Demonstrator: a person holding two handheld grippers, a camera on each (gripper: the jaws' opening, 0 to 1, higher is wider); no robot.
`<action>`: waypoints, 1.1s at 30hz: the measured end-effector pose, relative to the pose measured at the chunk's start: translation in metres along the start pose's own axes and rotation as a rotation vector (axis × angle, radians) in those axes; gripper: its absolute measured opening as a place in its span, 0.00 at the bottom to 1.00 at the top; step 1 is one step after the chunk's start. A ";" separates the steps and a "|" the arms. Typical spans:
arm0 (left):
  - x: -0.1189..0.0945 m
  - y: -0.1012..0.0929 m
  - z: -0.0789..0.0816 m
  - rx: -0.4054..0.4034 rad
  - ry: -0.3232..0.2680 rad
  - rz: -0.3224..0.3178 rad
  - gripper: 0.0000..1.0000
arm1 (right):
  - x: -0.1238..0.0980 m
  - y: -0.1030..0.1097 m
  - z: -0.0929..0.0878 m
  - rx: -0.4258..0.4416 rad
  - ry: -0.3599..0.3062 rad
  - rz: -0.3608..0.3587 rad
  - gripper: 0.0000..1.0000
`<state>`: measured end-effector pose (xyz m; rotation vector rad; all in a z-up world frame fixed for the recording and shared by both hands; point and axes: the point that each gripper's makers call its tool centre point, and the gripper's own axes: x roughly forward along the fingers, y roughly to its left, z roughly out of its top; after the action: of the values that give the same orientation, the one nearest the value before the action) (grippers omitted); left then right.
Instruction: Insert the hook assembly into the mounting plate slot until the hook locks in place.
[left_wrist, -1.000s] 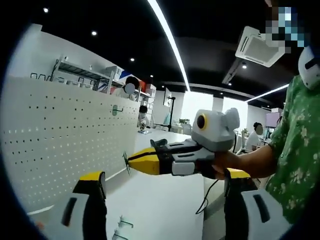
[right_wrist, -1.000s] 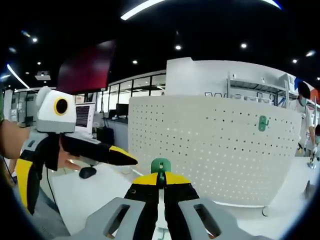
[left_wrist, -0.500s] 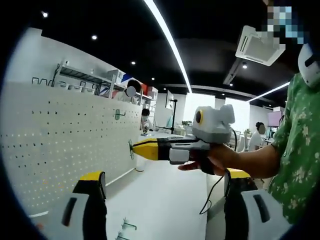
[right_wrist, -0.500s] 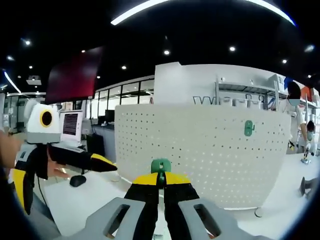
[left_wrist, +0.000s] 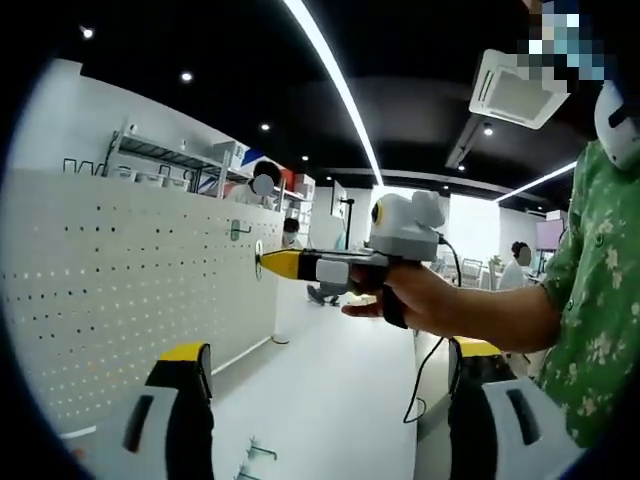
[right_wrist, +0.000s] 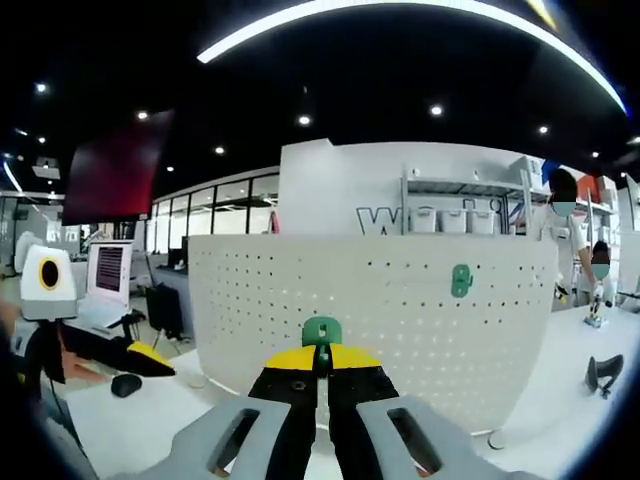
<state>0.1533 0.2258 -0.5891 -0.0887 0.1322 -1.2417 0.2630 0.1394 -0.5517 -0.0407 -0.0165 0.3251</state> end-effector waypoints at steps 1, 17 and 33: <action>0.000 0.001 -0.001 0.003 0.003 0.002 1.00 | 0.001 -0.002 0.000 -0.002 -0.001 -0.006 0.01; -0.001 0.009 -0.005 0.009 0.018 0.018 1.00 | 0.027 -0.046 0.006 -0.009 -0.007 -0.081 0.01; 0.001 0.027 -0.012 -0.004 0.037 0.040 1.00 | 0.062 -0.080 0.010 -0.015 -0.011 -0.123 0.01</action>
<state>0.1770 0.2339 -0.6050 -0.0662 0.1683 -1.2033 0.3474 0.0837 -0.5378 -0.0525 -0.0323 0.2023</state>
